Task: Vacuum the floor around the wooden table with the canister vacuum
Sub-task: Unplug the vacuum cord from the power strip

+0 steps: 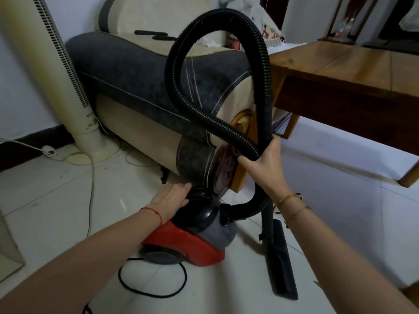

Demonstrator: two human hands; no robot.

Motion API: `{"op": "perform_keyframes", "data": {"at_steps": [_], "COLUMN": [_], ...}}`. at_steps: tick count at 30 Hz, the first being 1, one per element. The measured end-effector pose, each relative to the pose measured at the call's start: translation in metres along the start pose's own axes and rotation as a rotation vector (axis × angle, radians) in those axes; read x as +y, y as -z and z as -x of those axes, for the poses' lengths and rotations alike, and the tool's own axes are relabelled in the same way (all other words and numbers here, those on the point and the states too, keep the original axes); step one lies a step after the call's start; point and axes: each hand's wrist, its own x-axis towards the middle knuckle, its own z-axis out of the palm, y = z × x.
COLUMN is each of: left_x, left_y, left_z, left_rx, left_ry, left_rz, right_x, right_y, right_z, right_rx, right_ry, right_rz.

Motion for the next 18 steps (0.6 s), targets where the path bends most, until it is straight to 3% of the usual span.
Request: {"op": "perform_keyframes", "data": {"at_steps": [18], "left_x": [0.022], "left_y": [-0.019], "left_z": [0.002], "left_rx": [0.247], "left_ry": [0.081], "left_rz": [0.026], "right_x": [0.017], "right_y": [-0.016], "right_z": [-0.004], "right_rx": [-0.047], "right_ry": [-0.084], "right_rz": [0.192]}}
